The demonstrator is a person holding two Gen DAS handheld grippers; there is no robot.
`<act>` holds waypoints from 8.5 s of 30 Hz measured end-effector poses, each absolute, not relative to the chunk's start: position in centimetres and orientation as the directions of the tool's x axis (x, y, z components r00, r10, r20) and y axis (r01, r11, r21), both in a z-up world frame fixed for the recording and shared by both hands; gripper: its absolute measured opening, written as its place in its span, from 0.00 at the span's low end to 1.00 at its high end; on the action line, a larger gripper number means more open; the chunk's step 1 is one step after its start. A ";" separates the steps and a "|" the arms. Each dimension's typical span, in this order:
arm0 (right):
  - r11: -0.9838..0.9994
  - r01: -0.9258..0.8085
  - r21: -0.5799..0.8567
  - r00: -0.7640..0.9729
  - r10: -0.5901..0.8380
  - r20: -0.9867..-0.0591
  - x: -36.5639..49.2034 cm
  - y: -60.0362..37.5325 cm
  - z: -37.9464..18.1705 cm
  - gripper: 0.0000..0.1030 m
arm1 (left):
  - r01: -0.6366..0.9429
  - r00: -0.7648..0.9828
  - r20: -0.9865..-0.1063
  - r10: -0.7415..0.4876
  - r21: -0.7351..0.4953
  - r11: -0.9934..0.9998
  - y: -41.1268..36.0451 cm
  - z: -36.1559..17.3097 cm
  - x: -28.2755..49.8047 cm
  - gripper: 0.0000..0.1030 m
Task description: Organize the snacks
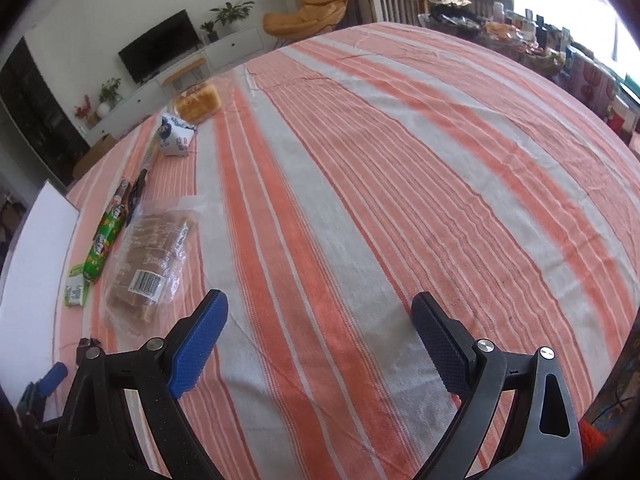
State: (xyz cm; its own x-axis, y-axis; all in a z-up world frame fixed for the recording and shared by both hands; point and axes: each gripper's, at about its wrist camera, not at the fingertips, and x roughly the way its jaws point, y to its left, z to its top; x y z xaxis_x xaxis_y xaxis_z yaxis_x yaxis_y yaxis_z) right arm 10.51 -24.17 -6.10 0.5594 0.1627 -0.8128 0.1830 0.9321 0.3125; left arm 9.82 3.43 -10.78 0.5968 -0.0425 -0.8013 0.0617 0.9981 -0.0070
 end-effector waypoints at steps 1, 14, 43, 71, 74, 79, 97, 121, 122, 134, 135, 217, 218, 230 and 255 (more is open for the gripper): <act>0.917 0.178 0.356 0.538 0.213 -0.816 11.2 -23.4 -5.7 0.92 | 0.061 0.597 -0.801 -0.042 -0.007 0.998 3.4 -10.8 9.8 0.94; 0.984 0.139 0.109 0.288 0.065 -0.955 20.0 -8.8 -8.0 0.94 | 0.066 0.596 -0.802 -0.050 -0.013 0.998 3.4 -10.8 9.8 0.94; 0.739 0.037 0.672 0.408 0.603 -0.686 9.9 -21.1 -2.6 0.52 | 0.186 0.585 -0.679 -0.442 -0.419 0.889 5.7 0.2 4.6 0.16; 0.864 -0.449 0.227 0.553 0.468 -0.689 6.6 1.2 2.7 0.73 | -0.288 0.744 -0.658 0.117 -0.157 0.945 22.5 0.8 -2.7 0.87; 0.960 -0.274 0.050 0.670 0.228 -0.706 7.8 -4.9 0.0 0.73 | -0.096 0.783 -0.620 -0.052 -0.201 0.975 16.6 3.1 -1.4 0.93; 0.996 -0.036 -0.083 0.682 -0.036 -0.730 9.2 -14.0 -4.5 0.73 | 0.221 0.702 -0.640 -0.313 -0.222 0.950 5.7 3.3 0.8 0.97; 0.986 0.161 -0.034 0.622 -0.129 -0.773 9.2 -20.4 -7.4 0.73 | 0.118 0.610 -0.786 -0.100 -0.034 0.992 -1.4 -10.1 10.7 0.97; 0.978 0.204 -0.037 0.608 -0.156 -0.778 9.6 -20.2 -7.7 0.84 | 0.128 0.581 -0.809 -0.090 -0.018 0.992 -1.6 -11.0 11.4 1.00; 0.978 0.204 -0.037 0.608 -0.156 -0.778 9.6 -20.2 -7.7 0.84 | 0.128 0.581 -0.809 -0.090 -0.018 0.992 -1.6 -11.0 11.4 1.00; 0.978 0.204 -0.037 0.608 -0.156 -0.778 9.6 -20.2 -7.6 0.84 | 0.128 0.581 -0.809 -0.090 -0.018 0.992 -1.6 -11.0 11.4 1.00; 0.978 0.204 -0.037 0.608 -0.156 -0.778 9.6 -20.2 -7.6 0.84 | 0.128 0.581 -0.809 -0.090 -0.018 0.992 -1.6 -11.0 11.4 1.00; 0.978 0.205 -0.037 0.607 -0.156 -0.779 9.6 -20.2 -7.5 0.84 | 0.129 0.581 -0.809 -0.090 -0.018 0.992 -1.6 -11.0 11.4 1.00; 0.978 0.205 -0.037 0.607 -0.156 -0.779 9.7 -20.2 -7.5 0.84 | 0.129 0.581 -0.809 -0.090 -0.018 0.992 -1.6 -11.0 11.5 1.00; 0.978 0.205 -0.037 0.607 -0.156 -0.779 9.7 -20.2 -7.5 0.84 | 0.129 0.581 -0.809 -0.090 -0.018 0.992 -1.6 -11.0 11.4 1.00; 0.978 0.205 -0.037 0.607 -0.156 -0.779 9.7 -20.2 -7.5 0.85 | 0.129 0.581 -0.809 -0.090 -0.018 0.991 -1.6 -11.0 11.5 1.00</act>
